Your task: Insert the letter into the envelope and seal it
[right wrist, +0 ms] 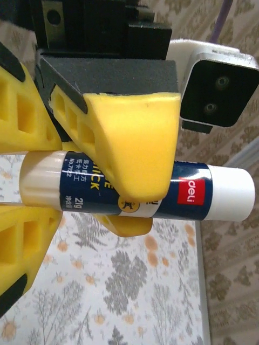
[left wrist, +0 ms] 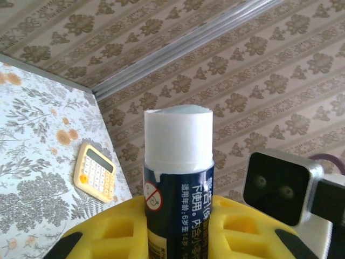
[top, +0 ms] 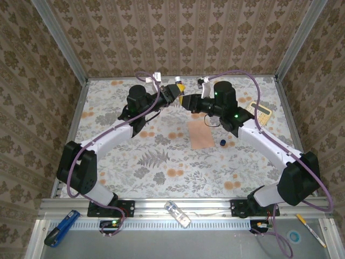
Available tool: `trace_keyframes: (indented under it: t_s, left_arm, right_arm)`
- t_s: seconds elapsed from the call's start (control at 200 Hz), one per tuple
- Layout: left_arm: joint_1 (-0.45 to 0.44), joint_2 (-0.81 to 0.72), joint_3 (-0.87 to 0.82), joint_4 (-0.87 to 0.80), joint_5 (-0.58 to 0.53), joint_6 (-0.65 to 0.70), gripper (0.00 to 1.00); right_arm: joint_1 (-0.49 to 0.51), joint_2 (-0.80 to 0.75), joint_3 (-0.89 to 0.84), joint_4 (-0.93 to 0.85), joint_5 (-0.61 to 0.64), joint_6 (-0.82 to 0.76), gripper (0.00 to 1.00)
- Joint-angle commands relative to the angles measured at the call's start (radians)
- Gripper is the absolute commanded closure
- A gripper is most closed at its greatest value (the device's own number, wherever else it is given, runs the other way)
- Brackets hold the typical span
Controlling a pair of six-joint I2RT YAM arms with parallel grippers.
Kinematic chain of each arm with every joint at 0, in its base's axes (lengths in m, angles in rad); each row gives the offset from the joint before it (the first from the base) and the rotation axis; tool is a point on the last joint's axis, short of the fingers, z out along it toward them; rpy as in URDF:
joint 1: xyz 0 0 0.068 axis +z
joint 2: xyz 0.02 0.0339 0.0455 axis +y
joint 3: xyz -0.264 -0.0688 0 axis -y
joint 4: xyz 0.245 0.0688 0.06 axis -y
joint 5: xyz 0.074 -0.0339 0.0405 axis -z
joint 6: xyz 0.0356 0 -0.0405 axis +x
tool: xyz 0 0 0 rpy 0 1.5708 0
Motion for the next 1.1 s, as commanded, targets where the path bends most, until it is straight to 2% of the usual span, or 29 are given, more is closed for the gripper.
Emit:
trace_keyframes:
  t_s: [0.0,0.445,0.74,0.91,0.97,1.09]
  left_arm:
    - [-0.1,0.0,0.025,0.012,0.041,-0.011,1.0]
    - [-0.107,0.021,0.036,0.034,0.049,-0.032,1.0]
    - [-0.106,0.035,0.03,0.073,0.067,-0.043,1.0]
    - [-0.082,0.032,0.029,0.048,0.122,0.009,1.0]
    - [-0.066,0.028,0.019,0.048,0.173,0.028,1.0]
    - [-0.032,0.025,0.016,0.043,0.235,0.07,1.0]
  right_arm:
    - [0.111,0.017,0.058,-0.025,0.057,-0.116,0.77]
    - [0.299,0.048,0.078,-0.057,0.393,-0.287,0.76]
    - [0.303,0.032,0.055,-0.047,0.407,-0.276,0.73]
    - [0.257,-0.024,0.039,-0.079,0.356,-0.245,0.65]
    - [0.24,-0.079,0.02,-0.087,0.344,-0.238,0.61]
    - [0.184,-0.139,0.007,-0.148,0.24,-0.206,0.51]
